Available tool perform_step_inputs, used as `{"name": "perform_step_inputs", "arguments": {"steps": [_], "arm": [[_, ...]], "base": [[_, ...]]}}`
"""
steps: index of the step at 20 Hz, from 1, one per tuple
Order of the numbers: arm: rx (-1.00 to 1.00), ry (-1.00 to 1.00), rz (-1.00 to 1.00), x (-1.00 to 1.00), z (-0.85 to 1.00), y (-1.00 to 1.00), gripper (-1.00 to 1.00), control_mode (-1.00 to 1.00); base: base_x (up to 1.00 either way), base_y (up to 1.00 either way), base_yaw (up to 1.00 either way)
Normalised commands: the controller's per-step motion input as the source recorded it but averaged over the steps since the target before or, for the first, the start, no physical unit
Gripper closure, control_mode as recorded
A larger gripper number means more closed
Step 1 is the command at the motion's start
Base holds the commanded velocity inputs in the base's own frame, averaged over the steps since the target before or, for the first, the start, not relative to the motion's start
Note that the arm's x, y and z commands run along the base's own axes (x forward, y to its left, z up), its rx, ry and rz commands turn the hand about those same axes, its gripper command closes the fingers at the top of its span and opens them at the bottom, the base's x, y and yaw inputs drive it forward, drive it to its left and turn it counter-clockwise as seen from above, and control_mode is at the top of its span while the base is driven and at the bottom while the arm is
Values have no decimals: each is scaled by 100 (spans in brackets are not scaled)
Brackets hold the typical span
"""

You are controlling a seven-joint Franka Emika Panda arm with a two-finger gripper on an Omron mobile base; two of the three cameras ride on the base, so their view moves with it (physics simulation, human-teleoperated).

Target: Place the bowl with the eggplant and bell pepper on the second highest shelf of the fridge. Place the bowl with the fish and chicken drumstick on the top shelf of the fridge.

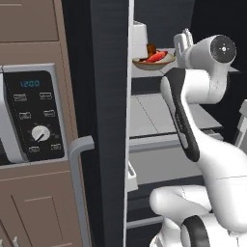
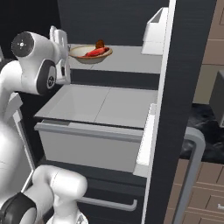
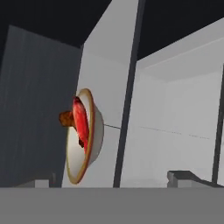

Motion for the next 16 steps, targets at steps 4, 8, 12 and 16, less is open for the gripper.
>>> {"name": "perform_step_inputs", "arguments": {"steps": [4, 8, 12, 16], "arm": [[-7, 29, 0, -100, -73, -2, -100, -100], [-2, 29, 0, -100, -73, 0, -100, -100], [0, 11, 0, -50, -34, 0, -100, 100], [0, 0, 0, 0, 0, 0, -100, 100]], "base": [[0, 0, 0], [0, 0, 0], [-50, -1, 0], [-100, -19, -2]]}}
